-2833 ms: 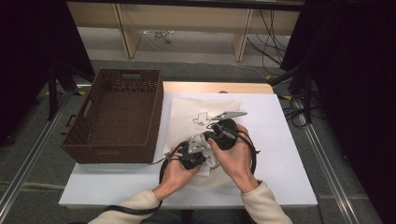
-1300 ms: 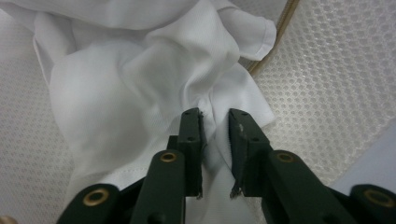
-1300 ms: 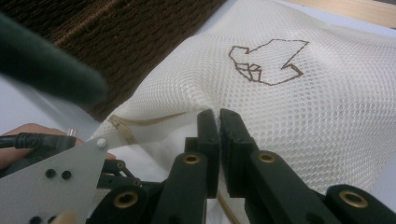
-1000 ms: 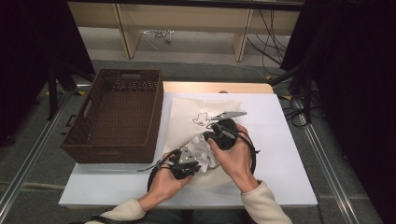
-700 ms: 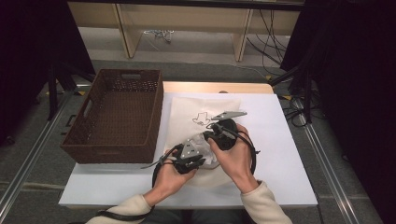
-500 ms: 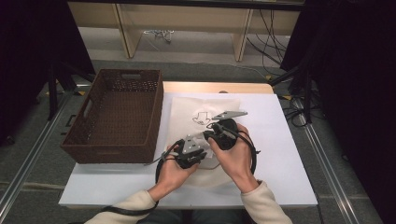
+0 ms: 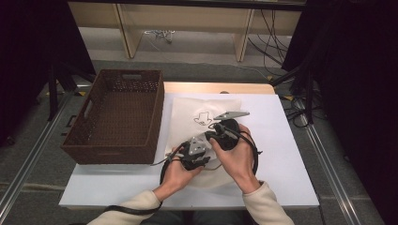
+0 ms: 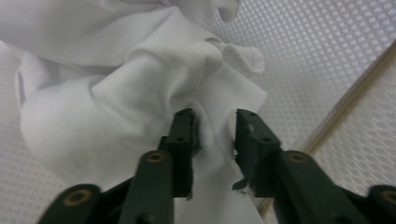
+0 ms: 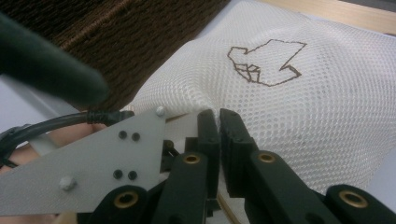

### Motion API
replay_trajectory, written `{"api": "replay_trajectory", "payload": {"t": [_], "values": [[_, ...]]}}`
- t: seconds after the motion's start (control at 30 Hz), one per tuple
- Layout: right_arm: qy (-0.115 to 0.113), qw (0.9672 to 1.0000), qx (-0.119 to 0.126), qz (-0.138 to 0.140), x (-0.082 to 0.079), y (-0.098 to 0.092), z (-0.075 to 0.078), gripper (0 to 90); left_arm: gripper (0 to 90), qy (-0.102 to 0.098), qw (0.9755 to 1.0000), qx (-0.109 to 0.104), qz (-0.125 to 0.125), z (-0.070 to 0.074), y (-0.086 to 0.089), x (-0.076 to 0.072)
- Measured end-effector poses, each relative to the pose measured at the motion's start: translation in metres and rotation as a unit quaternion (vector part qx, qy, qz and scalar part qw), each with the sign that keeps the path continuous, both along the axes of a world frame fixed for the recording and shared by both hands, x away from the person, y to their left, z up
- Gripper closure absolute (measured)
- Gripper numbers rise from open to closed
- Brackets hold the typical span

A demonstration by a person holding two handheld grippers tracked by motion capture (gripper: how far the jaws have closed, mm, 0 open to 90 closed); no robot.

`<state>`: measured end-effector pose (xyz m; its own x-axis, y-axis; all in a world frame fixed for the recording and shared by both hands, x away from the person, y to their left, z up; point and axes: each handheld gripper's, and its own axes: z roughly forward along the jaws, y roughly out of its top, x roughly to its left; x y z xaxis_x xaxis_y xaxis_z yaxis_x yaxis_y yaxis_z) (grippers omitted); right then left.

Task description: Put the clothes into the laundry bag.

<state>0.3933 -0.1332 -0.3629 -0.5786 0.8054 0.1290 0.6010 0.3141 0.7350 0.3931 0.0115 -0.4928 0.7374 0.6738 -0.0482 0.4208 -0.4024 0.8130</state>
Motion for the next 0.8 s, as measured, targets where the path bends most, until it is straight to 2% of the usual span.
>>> {"api": "replay_trajectory", "payload": {"t": [0.07,0.1,0.13,0.17,0.2,0.23,0.3,0.33,0.43,0.5,0.6,0.63,0.67,0.73,0.8], "values": [[0.002,1.0,-0.007,0.006,0.0,0.0,0.001,88.5,57.9,0.006,0.9999,-0.011,-0.004,-0.001,0.0,-0.001],[-0.001,1.0,-0.007,0.006,0.0,-0.001,0.0,88.4,55.1,0.009,0.9997,0.006,-0.021,0.001,0.004,0.0],[-0.005,1.0,-0.002,0.001,0.0,0.0,0.0,88.5,52.8,0.01,0.9998,-0.013,-0.009,0.001,0.004,-0.002],[0.001,1.0,-0.005,0.004,0.0,0.0,0.0,88.4,50.7,0.012,0.9997,-0.021,-0.004,0.001,0.005,-0.003],[0.0,1.0,-0.004,0.003,0.0,0.0,0.0,88.5,49.2,0.013,0.9997,-0.01,-0.015,0.004,0.009,-0.004],[-0.002,1.0,-0.005,0.005,0.0,0.0,0.0,88.4,47.9,0.013,0.9997,-0.014,-0.014,0.005,0.01,-0.006],[0.001,1.0,-0.003,0.002,0.0,0.0,0.0,88.4,46.7,0.009,0.9996,-0.002,-0.028,0.011,0.016,-0.01],[-0.007,1.0,0.0,-0.002,0.0,0.001,-0.001,88.4,46.6,0.005,0.9995,0.0,-0.03,0.015,0.019,-0.014],[0.0,1.0,-0.007,0.005,0.0,0.0,0.0,88.4,46.6,-0.001,0.9992,0.01,-0.038,0.022,0.026,-0.024],[-0.005,0.9999,-0.009,0.008,0.001,0.0,-0.001,88.4,46.1,-0.006,0.9989,0.021,-0.04,0.023,0.03,-0.031],[-0.005,0.9998,-0.014,0.013,0.001,0.0,0.0,88.4,45.1,-0.006,0.9978,0.048,-0.045,0.021,0.035,-0.039],[0.001,0.9999,-0.009,0.007,0.0,0.001,0.0,88.4,44.5,-0.005,0.9974,0.055,-0.046,0.019,0.036,-0.041],[0.01,0.9999,-0.004,0.005,-0.001,0.002,0.0,88.4,43.9,-0.005,0.9971,0.061,-0.046,0.018,0.036,-0.041],[0.007,0.9999,-0.009,0.007,-0.001,0.002,0.0,88.4,43.5,-0.001,0.9965,0.07,-0.046,0.014,0.036,-0.037],[0.014,0.9998,-0.009,0.006,-0.002,0.002,0.001,88.4,44.9,0.007,0.9958,0.079,-0.045,0.01,0.036,-0.035]]}}
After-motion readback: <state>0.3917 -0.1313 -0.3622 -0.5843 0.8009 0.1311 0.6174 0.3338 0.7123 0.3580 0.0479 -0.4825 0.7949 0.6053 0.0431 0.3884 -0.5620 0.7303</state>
